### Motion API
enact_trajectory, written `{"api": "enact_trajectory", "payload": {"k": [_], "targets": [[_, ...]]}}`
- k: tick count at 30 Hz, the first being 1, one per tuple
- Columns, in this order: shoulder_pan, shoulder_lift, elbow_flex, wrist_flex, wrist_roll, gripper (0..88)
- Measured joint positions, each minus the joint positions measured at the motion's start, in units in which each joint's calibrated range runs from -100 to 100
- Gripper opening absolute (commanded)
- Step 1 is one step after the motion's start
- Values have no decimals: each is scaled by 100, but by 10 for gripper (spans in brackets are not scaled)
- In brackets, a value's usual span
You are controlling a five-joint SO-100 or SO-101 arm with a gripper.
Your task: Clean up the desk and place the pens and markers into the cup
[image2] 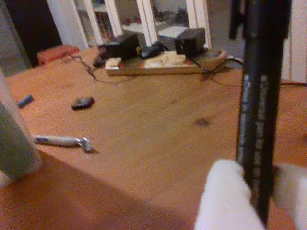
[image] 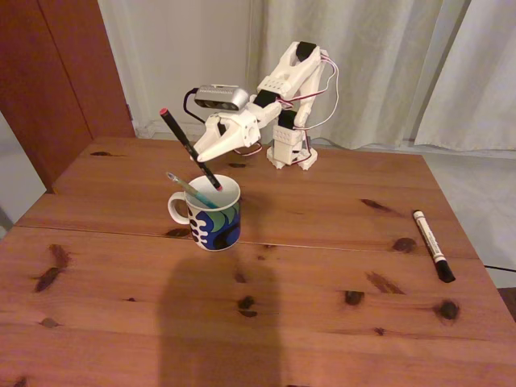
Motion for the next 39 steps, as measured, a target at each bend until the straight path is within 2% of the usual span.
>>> {"api": "enact_trajectory", "payload": {"k": [10, 15, 18, 29, 33, 39], "targets": [[0, 551, 0, 0, 230, 17], [0, 585, 0, 0, 313, 150], [0, 585, 0, 0, 449, 189], [-323, 585, -85, 17, 449, 128], [-491, 585, -645, 697, 361, 105], [-594, 585, -1843, 2621, 337, 106]]}}
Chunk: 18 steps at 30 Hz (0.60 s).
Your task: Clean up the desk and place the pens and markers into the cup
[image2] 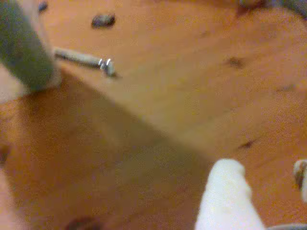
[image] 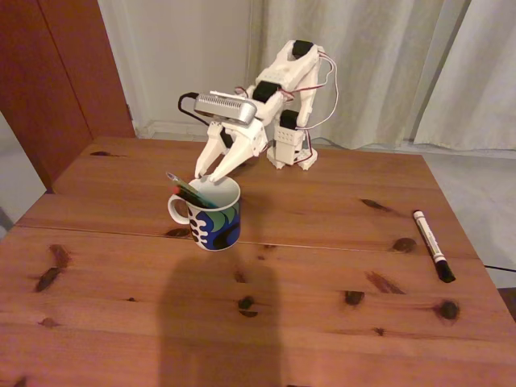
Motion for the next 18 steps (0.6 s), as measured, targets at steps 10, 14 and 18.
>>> {"api": "enact_trajectory", "payload": {"k": [10, 14, 18], "targets": [[-462, 0, -1002, 2107, 0, 105], [-865, -195, -1087, 3028, 0, 105], [-1379, -559, -1087, 3915, 0, 105]]}}
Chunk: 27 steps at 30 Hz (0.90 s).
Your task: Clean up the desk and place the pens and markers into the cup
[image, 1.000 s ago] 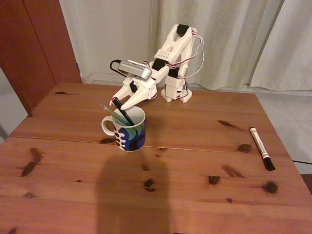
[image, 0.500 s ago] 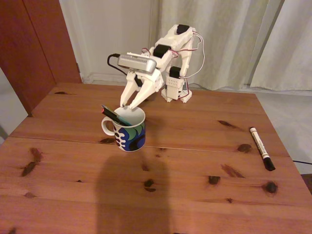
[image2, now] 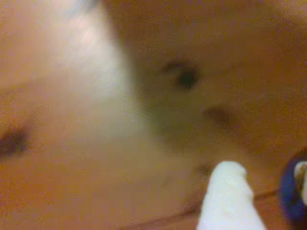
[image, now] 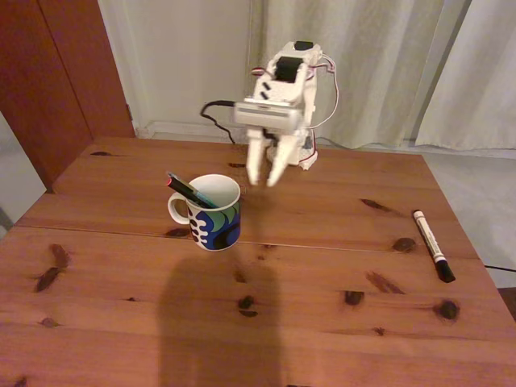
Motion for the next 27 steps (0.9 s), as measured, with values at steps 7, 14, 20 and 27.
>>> {"api": "enact_trajectory", "payload": {"k": [7, 14, 20, 27], "targets": [[-1144, -144, -127, 937, -225, 105], [-1878, 254, -730, 1410, -694, 105], [-2296, 1127, -1359, 1468, -1084, 105], [-2582, 2458, -2038, 1468, -1260, 104]]}}
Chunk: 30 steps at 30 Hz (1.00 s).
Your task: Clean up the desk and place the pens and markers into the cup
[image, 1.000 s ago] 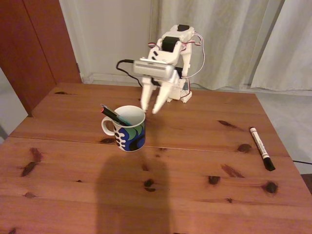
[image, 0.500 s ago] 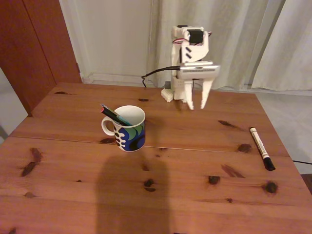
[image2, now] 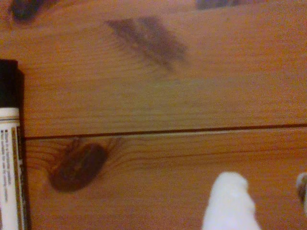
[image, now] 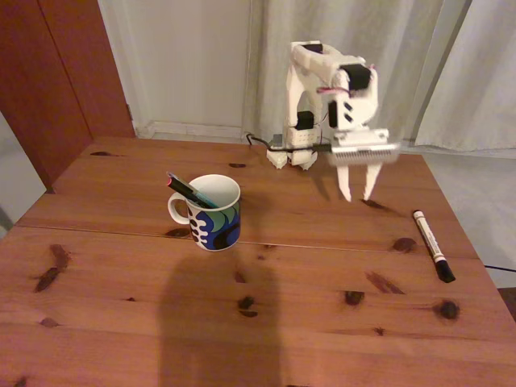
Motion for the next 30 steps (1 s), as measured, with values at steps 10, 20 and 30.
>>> {"api": "enact_trajectory", "payload": {"k": [10, 20, 30], "targets": [[-667, 1093, -594, 0, -630, 104], [-902, 1195, -535, 0, -723, 104], [-946, 1195, 17, 0, -694, 105]]}}
